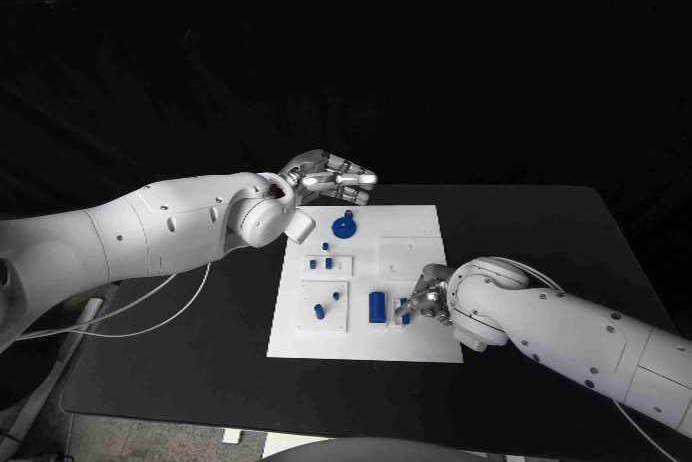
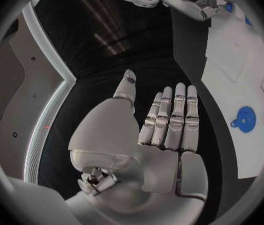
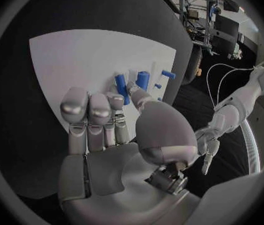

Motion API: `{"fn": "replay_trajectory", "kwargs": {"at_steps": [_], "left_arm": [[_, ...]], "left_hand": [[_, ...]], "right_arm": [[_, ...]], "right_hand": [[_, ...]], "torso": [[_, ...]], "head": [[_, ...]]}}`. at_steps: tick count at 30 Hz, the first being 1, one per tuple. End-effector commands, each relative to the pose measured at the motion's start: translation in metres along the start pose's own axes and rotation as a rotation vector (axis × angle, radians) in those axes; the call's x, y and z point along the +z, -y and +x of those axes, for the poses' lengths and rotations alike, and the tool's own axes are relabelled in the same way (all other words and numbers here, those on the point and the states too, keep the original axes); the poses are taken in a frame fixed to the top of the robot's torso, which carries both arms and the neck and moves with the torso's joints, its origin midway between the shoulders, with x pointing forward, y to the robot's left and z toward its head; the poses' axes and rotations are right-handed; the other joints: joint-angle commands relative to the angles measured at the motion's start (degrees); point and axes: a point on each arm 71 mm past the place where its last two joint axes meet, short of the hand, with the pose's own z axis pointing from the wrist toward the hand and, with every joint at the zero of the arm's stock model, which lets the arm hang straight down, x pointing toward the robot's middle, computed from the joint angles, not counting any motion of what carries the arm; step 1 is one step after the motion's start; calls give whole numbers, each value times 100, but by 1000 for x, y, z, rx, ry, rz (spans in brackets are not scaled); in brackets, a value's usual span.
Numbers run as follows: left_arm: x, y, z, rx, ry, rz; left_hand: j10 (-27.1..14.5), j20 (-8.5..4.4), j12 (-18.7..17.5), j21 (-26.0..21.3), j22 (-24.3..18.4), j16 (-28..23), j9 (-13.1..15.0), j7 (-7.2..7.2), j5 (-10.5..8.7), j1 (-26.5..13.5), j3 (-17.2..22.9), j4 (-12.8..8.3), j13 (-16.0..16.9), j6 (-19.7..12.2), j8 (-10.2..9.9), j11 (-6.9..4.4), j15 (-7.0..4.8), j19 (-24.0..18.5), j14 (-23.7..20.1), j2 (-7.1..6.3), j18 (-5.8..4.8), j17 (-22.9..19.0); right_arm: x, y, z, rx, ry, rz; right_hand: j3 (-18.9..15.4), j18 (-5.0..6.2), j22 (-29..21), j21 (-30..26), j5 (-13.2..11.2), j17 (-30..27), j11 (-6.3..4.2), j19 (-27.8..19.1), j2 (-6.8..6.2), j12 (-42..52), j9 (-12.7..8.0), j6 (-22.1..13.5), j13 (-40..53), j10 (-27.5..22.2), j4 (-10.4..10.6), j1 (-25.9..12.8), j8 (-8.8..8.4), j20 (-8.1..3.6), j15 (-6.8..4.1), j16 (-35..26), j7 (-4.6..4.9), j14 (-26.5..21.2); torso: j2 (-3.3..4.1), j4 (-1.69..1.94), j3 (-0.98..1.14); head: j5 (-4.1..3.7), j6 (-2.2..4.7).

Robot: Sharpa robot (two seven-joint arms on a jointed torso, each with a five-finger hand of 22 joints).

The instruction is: Assemble the parts on the task board

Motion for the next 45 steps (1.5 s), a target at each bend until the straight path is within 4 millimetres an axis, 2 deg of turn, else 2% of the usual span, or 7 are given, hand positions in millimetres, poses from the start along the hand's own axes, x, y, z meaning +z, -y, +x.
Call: {"fn": "replay_trajectory", "kwargs": {"at_steps": [1,22,25,29,33,40,45], "left_arm": [[1,1,3,-3,-19,7],[3,1,5,-2,-24,3],[3,1,6,-2,-25,3],[3,1,6,-2,-25,3],[3,1,6,-1,-24,3],[4,1,6,-1,-23,2],[4,1,7,-1,-23,2]], "left_hand": [[-27,0,4,18,-8,-18,-4,0,4,11,-5,26,8,-44,-11,1,-2,-26,-36,-9,7,6],[-41,1,2,18,-8,-18,-5,2,3,2,-16,18,7,-57,-12,2,0,-26,-38,-8,8,6],[-41,1,2,18,-8,-18,-5,2,3,2,-16,18,7,-57,-12,2,0,-26,-38,-8,8,6],[-41,1,2,18,-8,-18,-5,2,3,2,-16,18,7,-57,-12,2,0,-26,-38,-8,8,6],[-41,1,2,18,-8,-18,-5,2,3,2,-16,18,7,-57,-12,2,0,-26,-38,-8,8,6],[-43,3,4,19,-8,-18,-5,3,3,-2,-13,26,8,-66,-12,4,1,-25,-44,-5,11,6],[-43,3,4,19,-8,-18,-5,3,3,-2,-13,26,8,-66,-12,4,1,-25,-44,-5,11,6]], "right_arm": [[1,-2,3,-28,-26,-14],[5,-3,6,-37,-49,-16],[6,-3,6,-36,-49,-13],[7,-4,6,-35,-48,-14],[7,-4,6,-32,-46,-17],[7,-4,5,-23,-36,-20],[7,-5,5,-16,-25,-27]], "right_hand": [[-12,-73,667,-22,-12,-6,-9,93,-18,-36,2,41,-12,6,48,51,12,-23,-29,-39,-5,0],[-97,-79,665,-48,3,-3,-14,92,-11,-48,7,81,-30,13,80,3,13,-25,-31,-34,-18,2],[-246,-80,665,-53,-9,-3,-9,92,-26,-50,8,78,-35,15,148,-51,13,-25,-28,-36,-15,-2],[-469,-78,664,-59,-353,0,-2,93,-44,-58,11,73,-47,12,299,-41,14,-21,-24,-33,-1,0],[-485,-77,662,-71,-386,-2,4,92,-121,-55,16,65,-50,7,484,27,13,-21,-24,-40,3,-4],[-477,-73,662,-78,-422,-8,10,94,-184,-71,18,50,-62,-4,618,3,14,-23,-26,-54,12,-8],[-449,-71,659,-95,-435,-11,11,93,-231,-72,21,46,-67,-3,690,4,13,-23,-25,-61,14,-7]], "torso": [[0,8,-1],[-3,-14,-2],[-3,-7,1],[-1,-3,4],[-2,-1,6],[-4,-15,7],[-5,-9,9]], "head": [[4,-3],[35,-19],[33,-19],[35,-25],[40,-31],[60,-35],[54,-35]]}}
